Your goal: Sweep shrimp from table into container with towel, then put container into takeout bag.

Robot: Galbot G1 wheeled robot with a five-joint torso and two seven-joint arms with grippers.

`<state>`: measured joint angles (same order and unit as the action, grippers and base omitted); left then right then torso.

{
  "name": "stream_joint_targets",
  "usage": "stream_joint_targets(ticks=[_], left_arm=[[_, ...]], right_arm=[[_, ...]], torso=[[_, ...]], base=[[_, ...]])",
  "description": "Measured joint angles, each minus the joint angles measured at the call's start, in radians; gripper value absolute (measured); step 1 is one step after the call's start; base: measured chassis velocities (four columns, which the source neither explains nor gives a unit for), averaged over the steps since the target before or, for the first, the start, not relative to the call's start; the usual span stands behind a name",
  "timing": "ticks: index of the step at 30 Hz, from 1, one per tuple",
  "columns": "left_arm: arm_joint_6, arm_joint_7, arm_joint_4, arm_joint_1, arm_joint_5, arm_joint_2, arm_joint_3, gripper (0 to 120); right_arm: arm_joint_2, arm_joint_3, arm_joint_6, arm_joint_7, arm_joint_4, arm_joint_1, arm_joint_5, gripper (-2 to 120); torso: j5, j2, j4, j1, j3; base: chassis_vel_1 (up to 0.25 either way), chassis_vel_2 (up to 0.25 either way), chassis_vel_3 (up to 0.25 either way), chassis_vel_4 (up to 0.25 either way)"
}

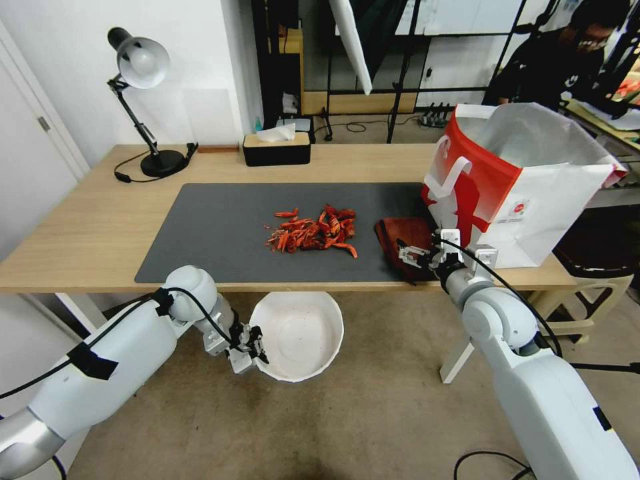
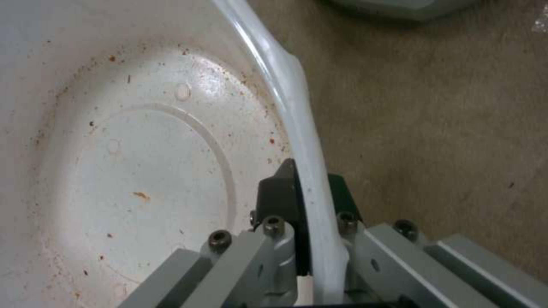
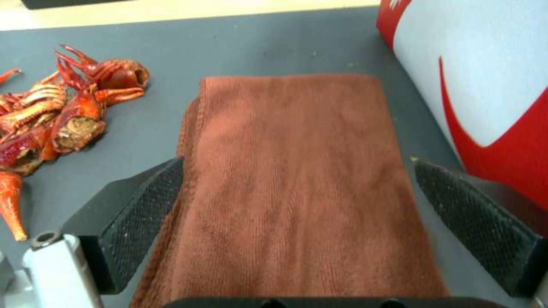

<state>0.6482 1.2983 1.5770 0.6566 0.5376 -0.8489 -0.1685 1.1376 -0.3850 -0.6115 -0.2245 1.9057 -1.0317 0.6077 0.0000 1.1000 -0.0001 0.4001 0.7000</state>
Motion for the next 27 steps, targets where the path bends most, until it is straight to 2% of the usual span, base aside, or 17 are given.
stream_joint_targets(ticks=[6,9,12,13,16,17,20,21,23,27], left_arm=[[0.005,-0.007,0.001,0.01,0.0,0.005,0.007,0],[0.007,-0.01,0.002,0.012,0.0,0.009,0.007,0],[0.01,-0.013,0.005,0.017,-0.001,0.014,0.012,0],[0.01,-0.013,0.005,0.017,-0.001,0.014,0.012,0],[0.013,-0.023,0.011,0.027,-0.002,0.021,0.014,0],[0.013,-0.023,0.011,0.027,-0.002,0.021,0.014,0],[0.019,-0.03,0.015,0.034,-0.004,0.027,0.015,0],[0.019,-0.03,0.015,0.034,-0.004,0.027,0.015,0],[0.022,-0.033,0.015,0.035,-0.004,0.027,0.016,0],[0.024,-0.036,0.015,0.035,-0.004,0.027,0.017,0]], right_arm=[[0.009,0.008,-0.032,-0.034,-0.005,0.012,0.028,100],[0.014,0.01,-0.037,-0.041,-0.006,0.012,0.028,96],[0.034,0.012,-0.059,-0.063,-0.013,0.01,0.025,82],[0.034,0.012,-0.059,-0.063,-0.013,0.01,0.025,82],[0.045,0.007,-0.078,-0.074,-0.01,0.001,0.019,67],[0.045,0.007,-0.078,-0.074,-0.01,0.001,0.019,67],[0.048,-0.001,-0.097,-0.079,-0.002,-0.006,0.016,54],[0.048,-0.001,-0.097,-0.079,-0.002,-0.006,0.016,54],[0.049,-0.006,-0.107,-0.081,0.006,-0.012,0.015,42],[0.049,-0.01,-0.114,-0.084,0.012,-0.019,0.016,33]], torso=[[0.0,0.0,0.0001,0.0,0.0],[-0.0001,0.0,0.0001,0.0,0.0],[-0.0001,0.0,0.0001,0.0,0.0],[-0.0001,0.0,0.0001,0.0,0.0],[-0.0002,0.0,0.0,0.0,0.0],[-0.0002,0.0,0.0,0.0,0.0],[-0.0001,0.0,0.0001,0.0,0.0],[-0.0001,0.0,0.0001,0.0,0.0],[-0.0001,0.0,0.0002,0.0,0.0],[-0.0001,0.0,0.0002,0.0,0.0]], base=[[0.0,0.0,0.0,0.0],[0.0,0.0,0.0,0.0],[0.0,0.0,0.0,0.0],[0.0,0.0,0.0,0.0],[0.0,0.0,0.0,0.0],[0.0,0.0,0.0,0.0],[0.0,0.0,0.0,0.0],[0.0,0.0,0.0,0.0],[0.0,0.0,0.0,0.0],[0.0,0.0,0.0,0.0]])
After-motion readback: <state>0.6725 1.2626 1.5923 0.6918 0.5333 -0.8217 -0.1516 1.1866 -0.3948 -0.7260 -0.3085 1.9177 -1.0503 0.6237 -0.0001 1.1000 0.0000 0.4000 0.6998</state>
